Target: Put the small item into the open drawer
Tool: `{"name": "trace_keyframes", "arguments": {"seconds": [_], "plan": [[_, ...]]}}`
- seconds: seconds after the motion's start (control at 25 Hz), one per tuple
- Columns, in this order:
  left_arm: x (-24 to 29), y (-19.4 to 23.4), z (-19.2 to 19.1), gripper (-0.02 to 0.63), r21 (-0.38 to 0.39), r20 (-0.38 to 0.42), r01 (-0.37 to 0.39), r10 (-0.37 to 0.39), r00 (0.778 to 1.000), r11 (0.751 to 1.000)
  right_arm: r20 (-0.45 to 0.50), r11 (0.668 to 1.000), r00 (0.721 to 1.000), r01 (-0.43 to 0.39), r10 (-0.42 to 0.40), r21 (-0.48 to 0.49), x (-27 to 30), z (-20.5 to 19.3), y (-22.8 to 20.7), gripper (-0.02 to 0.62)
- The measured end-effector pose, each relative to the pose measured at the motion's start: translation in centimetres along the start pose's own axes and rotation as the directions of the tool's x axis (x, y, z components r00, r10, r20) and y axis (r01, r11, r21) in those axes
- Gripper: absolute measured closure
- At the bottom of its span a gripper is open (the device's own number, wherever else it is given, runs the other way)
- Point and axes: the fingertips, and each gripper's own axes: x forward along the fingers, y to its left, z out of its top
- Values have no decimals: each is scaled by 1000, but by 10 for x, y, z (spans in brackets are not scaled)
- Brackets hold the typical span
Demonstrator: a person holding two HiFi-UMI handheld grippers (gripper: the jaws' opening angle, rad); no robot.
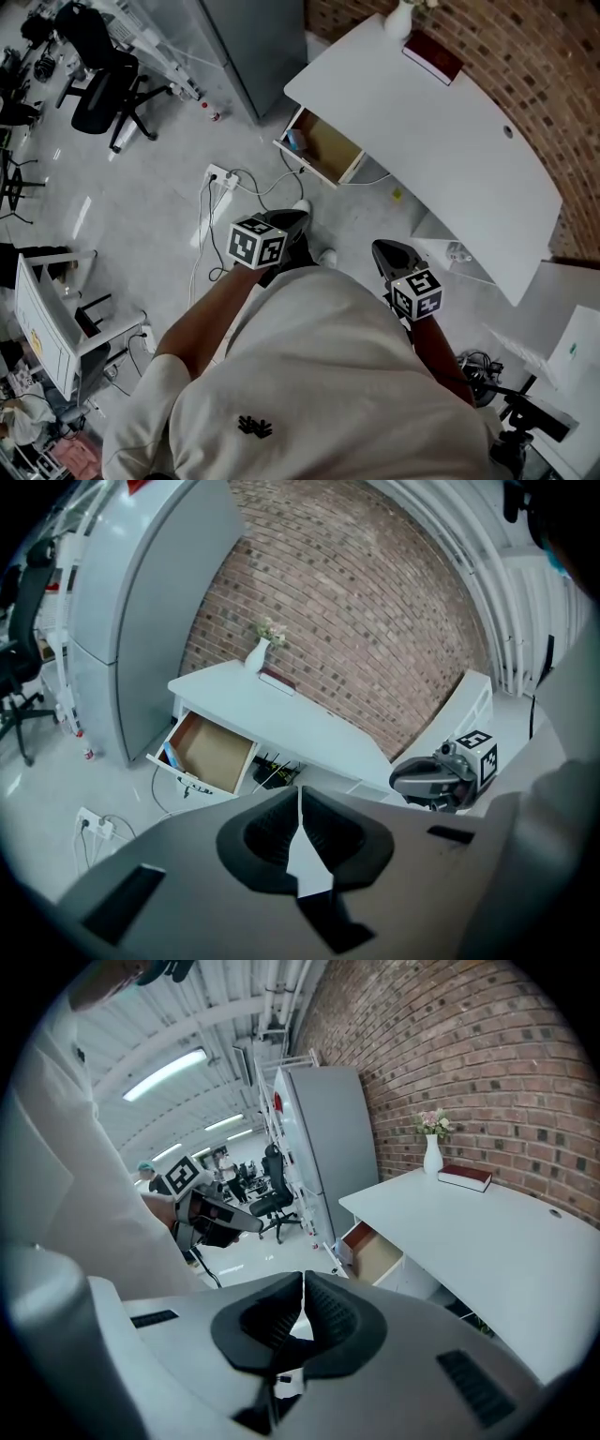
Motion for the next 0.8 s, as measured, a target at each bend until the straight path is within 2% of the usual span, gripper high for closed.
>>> {"name": "trace_keyframes", "arguments": {"seconds": [0.16,0.8], "plan": [[-7,-15,-2,574,39,-7,7,-7,1000,999,17,1000,1000,-5,5,-24,-6,5,5,561],[-9,-37,-5,574,85,-22,24,-22,1000,996,31,1000,999,6,-6,-21,-19,0,8,561]]}}
